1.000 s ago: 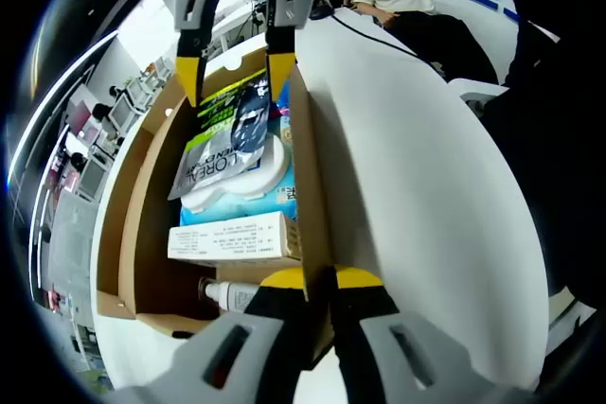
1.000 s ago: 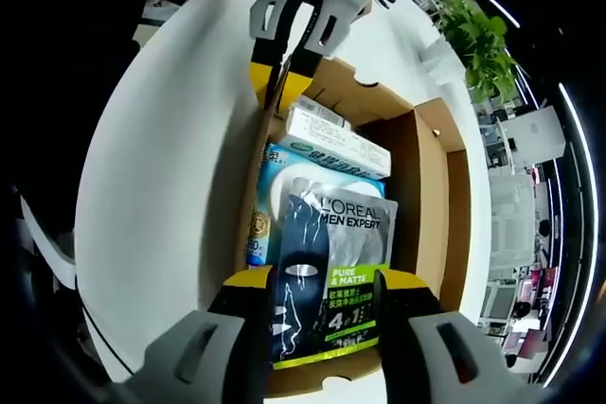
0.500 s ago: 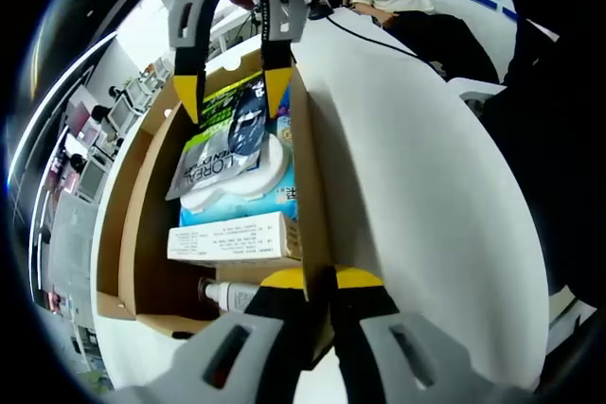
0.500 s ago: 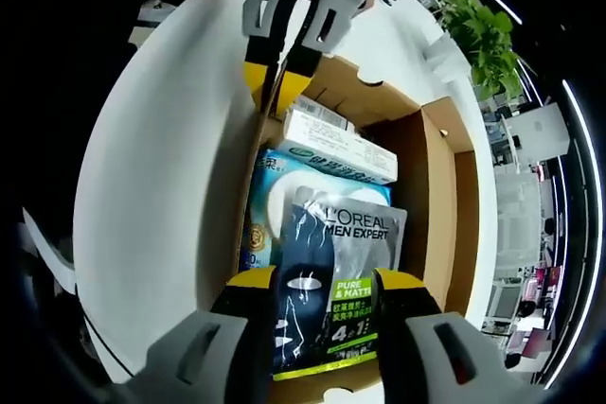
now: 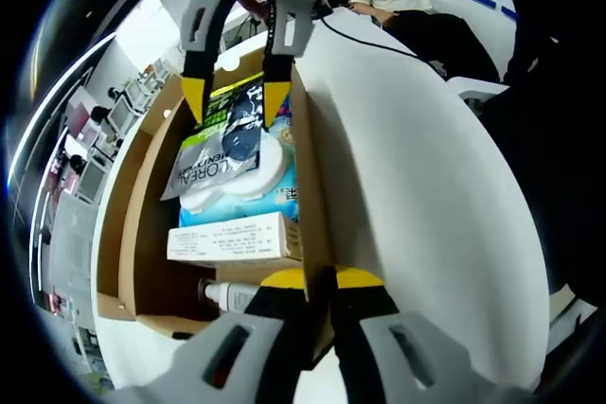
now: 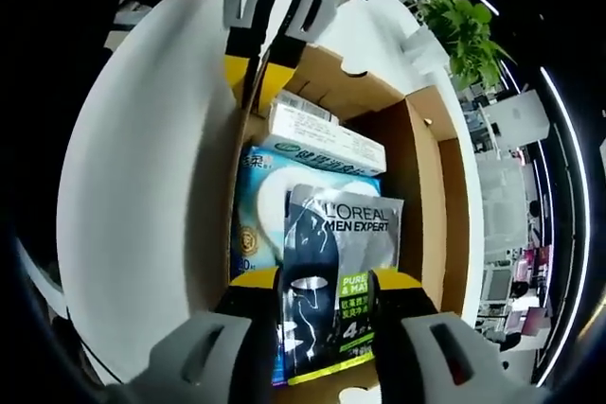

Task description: Operate the shoe box by opening the lid, removing the specified soft item, and placing it in the target area until the item is outside and the box remains undamaged.

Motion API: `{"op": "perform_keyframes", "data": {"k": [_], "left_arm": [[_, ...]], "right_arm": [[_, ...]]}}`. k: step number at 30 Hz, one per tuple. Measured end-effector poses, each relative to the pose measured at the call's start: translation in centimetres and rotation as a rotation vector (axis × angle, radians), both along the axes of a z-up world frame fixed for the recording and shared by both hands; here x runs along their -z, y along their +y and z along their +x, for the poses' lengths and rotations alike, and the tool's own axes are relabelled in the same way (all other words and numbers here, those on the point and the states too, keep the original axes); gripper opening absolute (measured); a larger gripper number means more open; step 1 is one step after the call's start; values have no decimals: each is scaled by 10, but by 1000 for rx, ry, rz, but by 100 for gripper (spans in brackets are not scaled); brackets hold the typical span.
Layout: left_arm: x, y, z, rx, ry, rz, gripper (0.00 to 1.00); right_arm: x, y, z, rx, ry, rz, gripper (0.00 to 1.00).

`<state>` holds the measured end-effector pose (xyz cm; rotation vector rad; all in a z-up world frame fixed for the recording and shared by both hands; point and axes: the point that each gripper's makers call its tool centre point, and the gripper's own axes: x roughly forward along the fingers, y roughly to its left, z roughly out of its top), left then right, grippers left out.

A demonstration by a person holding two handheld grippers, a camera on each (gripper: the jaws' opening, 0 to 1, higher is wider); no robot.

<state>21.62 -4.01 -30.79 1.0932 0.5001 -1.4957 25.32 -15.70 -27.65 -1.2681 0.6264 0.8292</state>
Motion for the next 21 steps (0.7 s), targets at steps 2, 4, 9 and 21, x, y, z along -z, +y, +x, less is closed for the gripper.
{"op": "perform_keyframes", "data": {"k": [2, 4, 9, 21], "left_arm": [[0, 0, 0, 2, -1, 1, 6], [0, 0, 0, 3, -1, 0, 6], [0, 0, 0, 4, -1, 1, 6], [-1, 1, 0, 6, -3, 1, 6]], "right_arm": [[0, 0, -1, 10, -24, 3, 35], [-1, 1, -3, 9, -36, 2, 34], [-3, 1, -2, 13, -59, 11, 34], [-6, 2, -7, 8, -114, 14, 29]]}}
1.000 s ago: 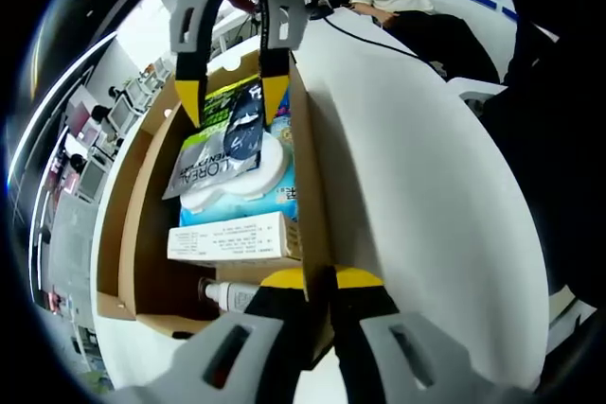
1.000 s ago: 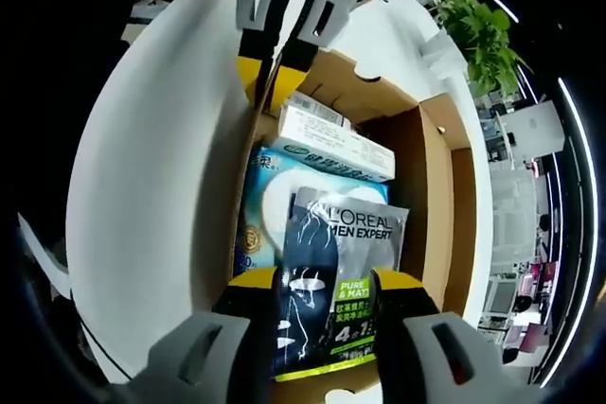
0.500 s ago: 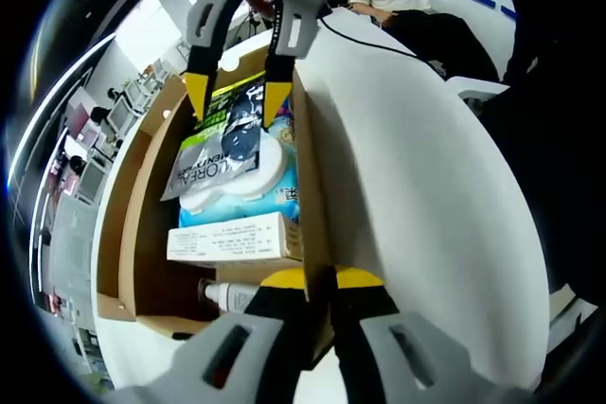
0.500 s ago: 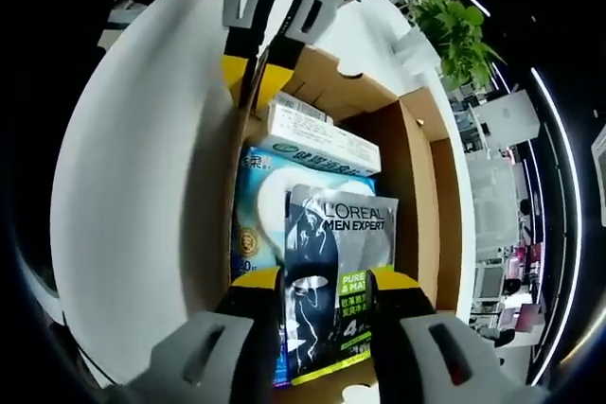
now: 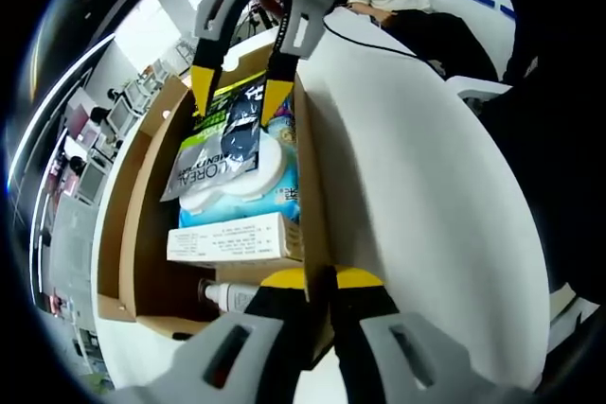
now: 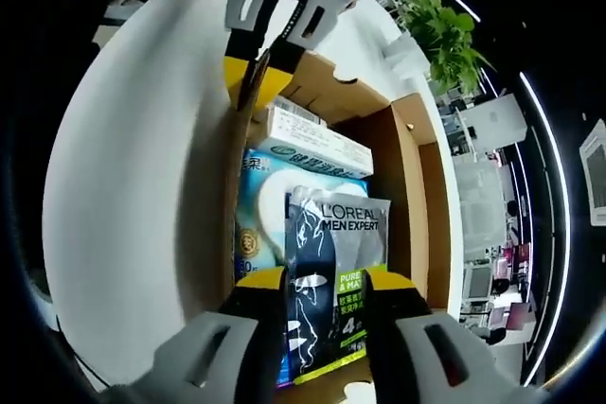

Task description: Operate the shoe box by opening the lid, removing the specified soft item, and placing it in the target area until the item is outside and the box remains undamaged.

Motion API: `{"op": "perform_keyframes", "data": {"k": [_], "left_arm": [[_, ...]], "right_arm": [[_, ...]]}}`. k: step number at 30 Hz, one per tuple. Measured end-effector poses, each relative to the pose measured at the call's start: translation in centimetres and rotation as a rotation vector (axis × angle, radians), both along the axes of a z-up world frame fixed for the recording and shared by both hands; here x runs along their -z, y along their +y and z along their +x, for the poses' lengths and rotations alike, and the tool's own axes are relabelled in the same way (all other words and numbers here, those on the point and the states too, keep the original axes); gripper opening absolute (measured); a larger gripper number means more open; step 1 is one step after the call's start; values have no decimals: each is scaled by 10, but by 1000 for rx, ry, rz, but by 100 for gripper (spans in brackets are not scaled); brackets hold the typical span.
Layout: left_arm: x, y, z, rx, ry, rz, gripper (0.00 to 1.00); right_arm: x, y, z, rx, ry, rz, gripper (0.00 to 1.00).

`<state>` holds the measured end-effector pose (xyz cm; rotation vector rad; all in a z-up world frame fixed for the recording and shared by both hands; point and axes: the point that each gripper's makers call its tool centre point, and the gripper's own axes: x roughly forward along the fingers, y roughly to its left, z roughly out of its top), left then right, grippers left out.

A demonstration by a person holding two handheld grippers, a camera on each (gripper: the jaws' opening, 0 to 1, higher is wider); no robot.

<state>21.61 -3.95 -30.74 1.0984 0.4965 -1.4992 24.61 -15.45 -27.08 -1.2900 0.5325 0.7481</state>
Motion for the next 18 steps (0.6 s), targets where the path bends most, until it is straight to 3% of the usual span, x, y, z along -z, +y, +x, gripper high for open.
{"op": "perform_keyframes", "data": {"k": [8, 18], "left_arm": [[0, 0, -1, 0, 0, -1, 6], [0, 1, -1, -7, 0, 1, 6]], "right_arm": [[-2, 2, 1, -17, -43, -4, 23], [-6, 0, 6, -11, -98, -4, 23]]}}
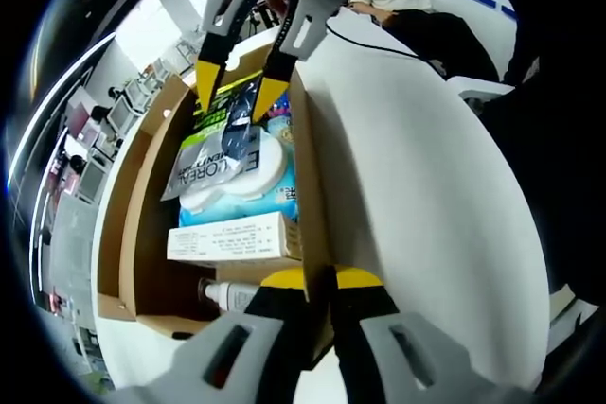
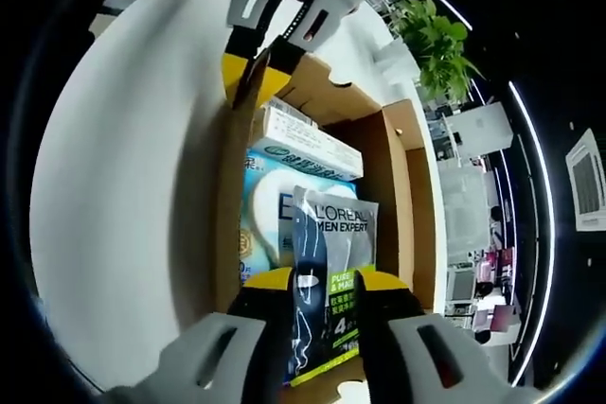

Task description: Operate the shoe box by opening the lid, removing the specified soft item, and placing it in the target area until the item is outside and the box remains undamaged.

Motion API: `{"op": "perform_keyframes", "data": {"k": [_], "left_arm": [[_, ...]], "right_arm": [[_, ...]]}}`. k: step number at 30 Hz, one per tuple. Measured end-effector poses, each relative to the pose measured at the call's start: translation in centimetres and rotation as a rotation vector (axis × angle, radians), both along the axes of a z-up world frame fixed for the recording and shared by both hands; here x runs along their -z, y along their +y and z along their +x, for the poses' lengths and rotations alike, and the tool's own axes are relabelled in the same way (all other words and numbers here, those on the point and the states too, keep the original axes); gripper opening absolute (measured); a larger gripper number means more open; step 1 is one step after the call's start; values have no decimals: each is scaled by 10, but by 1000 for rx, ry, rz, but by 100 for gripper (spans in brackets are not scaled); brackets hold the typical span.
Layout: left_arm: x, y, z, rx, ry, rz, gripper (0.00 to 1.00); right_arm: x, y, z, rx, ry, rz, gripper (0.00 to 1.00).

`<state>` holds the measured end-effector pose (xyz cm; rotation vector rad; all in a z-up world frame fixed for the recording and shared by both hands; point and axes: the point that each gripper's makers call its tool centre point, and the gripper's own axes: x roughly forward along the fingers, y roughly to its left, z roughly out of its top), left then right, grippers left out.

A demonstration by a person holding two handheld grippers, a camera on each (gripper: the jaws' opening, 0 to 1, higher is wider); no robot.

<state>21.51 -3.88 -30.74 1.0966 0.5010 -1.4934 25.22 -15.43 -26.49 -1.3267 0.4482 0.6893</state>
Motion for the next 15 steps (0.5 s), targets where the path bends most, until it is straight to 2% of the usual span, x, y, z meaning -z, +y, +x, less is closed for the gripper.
{"op": "perform_keyframes", "data": {"k": [9, 15], "left_arm": [[0, 0, 0, 1, -3, 1, 6], [0, 0, 0, 0, -3, 1, 6]], "right_arm": [[-6, 0, 5, -1, -82, -6, 26], [-10, -2, 8, 1, -109, -8, 29]]}}
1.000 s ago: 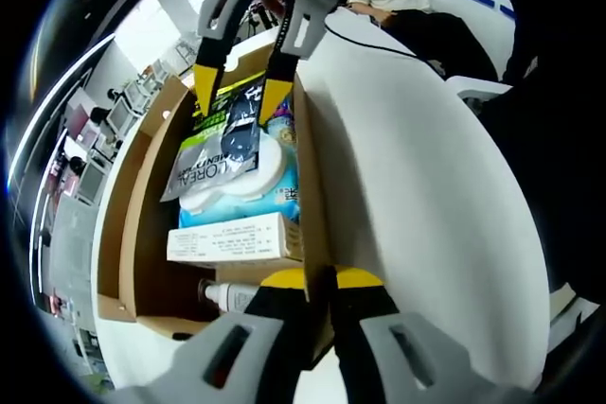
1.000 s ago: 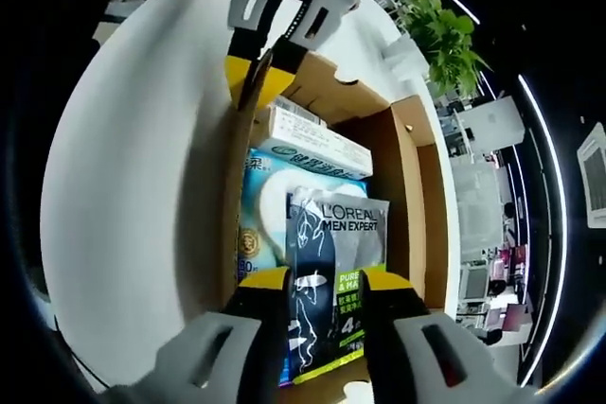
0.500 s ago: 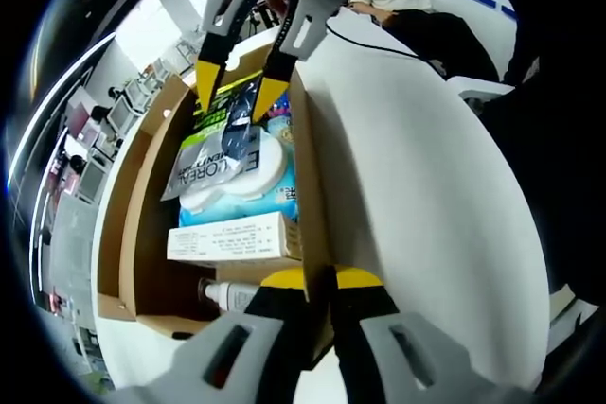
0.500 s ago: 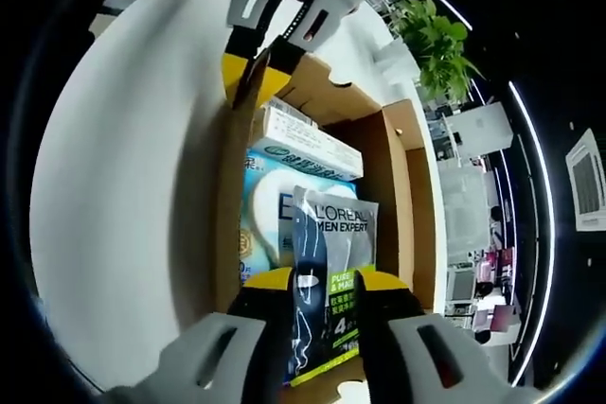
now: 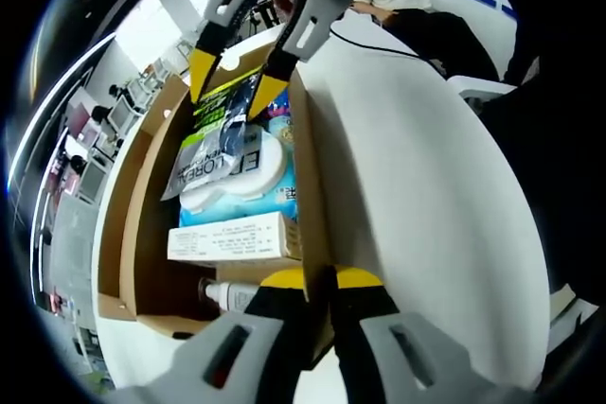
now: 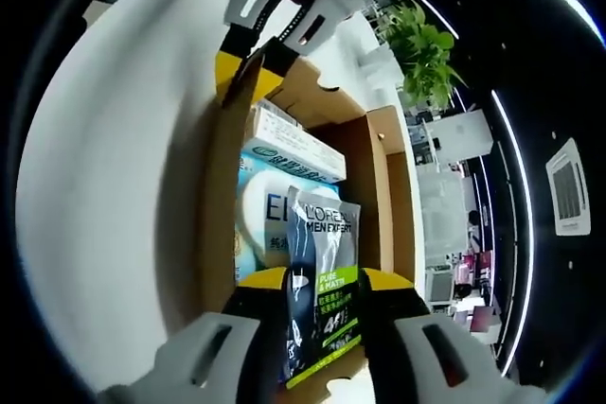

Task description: Operate the shoe box by opening the lid, removing the specified soft item, and placing it in the target area until the item is outside and the box remains undamaged.

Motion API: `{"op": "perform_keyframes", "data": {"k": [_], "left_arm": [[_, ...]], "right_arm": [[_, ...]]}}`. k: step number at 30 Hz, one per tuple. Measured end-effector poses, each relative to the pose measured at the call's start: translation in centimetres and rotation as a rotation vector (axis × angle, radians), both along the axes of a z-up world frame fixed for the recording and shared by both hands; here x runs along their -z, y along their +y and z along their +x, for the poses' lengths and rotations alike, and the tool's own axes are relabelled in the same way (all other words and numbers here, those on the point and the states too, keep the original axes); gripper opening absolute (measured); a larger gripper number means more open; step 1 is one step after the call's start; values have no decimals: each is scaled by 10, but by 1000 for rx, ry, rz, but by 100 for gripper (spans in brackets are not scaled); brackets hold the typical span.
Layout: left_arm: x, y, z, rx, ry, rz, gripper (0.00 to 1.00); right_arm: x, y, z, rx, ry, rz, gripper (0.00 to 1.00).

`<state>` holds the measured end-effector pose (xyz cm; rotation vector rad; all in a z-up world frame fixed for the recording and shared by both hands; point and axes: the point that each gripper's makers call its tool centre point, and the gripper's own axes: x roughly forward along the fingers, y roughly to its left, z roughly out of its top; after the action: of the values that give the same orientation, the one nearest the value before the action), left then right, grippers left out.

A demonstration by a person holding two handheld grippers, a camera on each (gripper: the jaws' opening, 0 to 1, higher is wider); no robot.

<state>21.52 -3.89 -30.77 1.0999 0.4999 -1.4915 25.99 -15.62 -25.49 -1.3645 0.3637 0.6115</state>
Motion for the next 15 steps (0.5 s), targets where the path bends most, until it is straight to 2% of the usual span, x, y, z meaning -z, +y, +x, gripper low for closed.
{"op": "perform_keyframes", "data": {"k": [6, 15], "left_arm": [[0, 0, 0, -1, -2, 2, 7], [0, 0, 0, -1, -3, 1, 7]], "right_arm": [[-8, -1, 2, 4, -79, 1, 38], [-13, 0, 0, -2, -153, 9, 36]]}}
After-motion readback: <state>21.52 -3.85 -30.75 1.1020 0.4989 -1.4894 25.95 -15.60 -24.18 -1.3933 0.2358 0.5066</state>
